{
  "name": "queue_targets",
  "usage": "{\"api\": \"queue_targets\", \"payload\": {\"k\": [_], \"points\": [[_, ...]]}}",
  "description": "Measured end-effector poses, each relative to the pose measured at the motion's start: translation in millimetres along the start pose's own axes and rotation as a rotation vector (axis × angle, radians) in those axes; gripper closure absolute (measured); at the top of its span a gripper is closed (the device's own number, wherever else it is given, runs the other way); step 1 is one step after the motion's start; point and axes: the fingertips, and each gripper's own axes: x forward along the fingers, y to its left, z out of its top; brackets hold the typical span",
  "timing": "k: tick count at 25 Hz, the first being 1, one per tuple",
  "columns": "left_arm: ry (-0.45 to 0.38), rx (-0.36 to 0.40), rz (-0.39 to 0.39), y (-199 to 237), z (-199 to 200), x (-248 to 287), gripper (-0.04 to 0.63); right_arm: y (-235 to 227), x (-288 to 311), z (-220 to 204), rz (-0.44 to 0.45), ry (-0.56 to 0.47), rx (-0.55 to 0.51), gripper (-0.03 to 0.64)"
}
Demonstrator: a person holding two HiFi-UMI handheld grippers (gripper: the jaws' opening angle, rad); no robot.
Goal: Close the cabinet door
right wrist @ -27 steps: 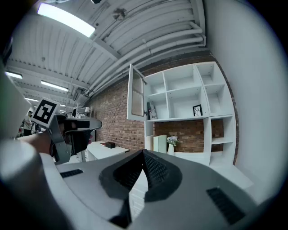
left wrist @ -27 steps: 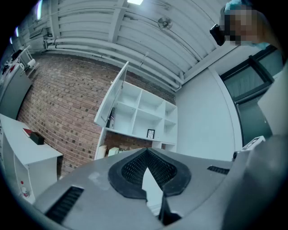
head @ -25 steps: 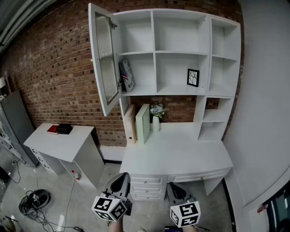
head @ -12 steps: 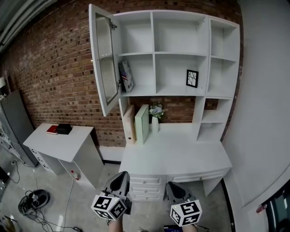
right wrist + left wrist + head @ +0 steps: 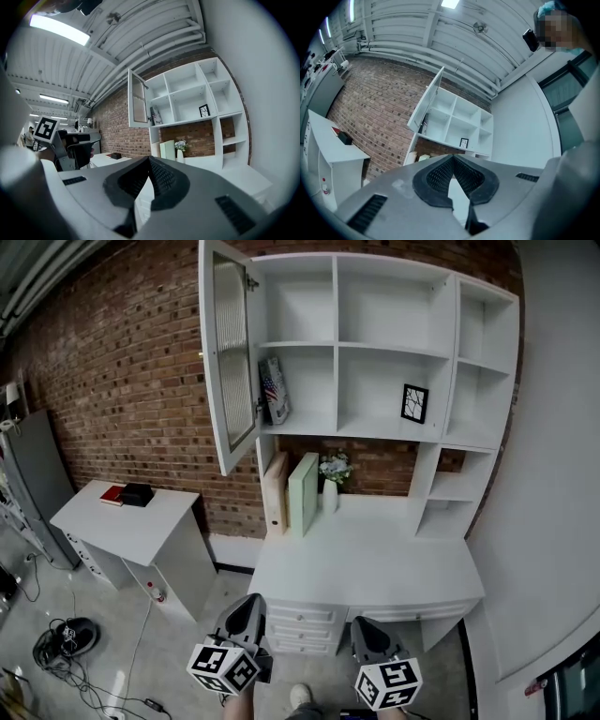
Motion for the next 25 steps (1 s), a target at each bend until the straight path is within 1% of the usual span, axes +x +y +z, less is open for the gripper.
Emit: {"api": "queue_targets", "payload": {"k": [3, 8, 15, 20, 25], "points": [[0.002, -0.019, 0.008, 8.5, -5.1, 16.3, 0.583, -8.6, 14.7, -2.3, -0.003, 0.011, -0.002, 0.615], [0.014, -0.021, 0.015, 28.5, -15.8, 57.2, 0.583, -31.5, 56.3, -6.3, -0.007, 0.035, -0.007, 0.615], [0.023, -0.004, 0.048, 85.4, -17.2, 126.1, 0.583, -54.6, 146.0, 10.5, 0.008, 0.021, -0.004, 0.615], [-0.019, 0.022, 0.068, 134.5, 8.8, 171.3, 0.583, -56.1, 214.3, 21.5, 0.029, 0.020, -0.006, 0.615], [-0.075, 0.038, 0.096, 180.4, 31.9, 196.7, 0.583, -51.5, 269.3, 27.3, 0.043, 0.004, -0.013, 0.615]]}}
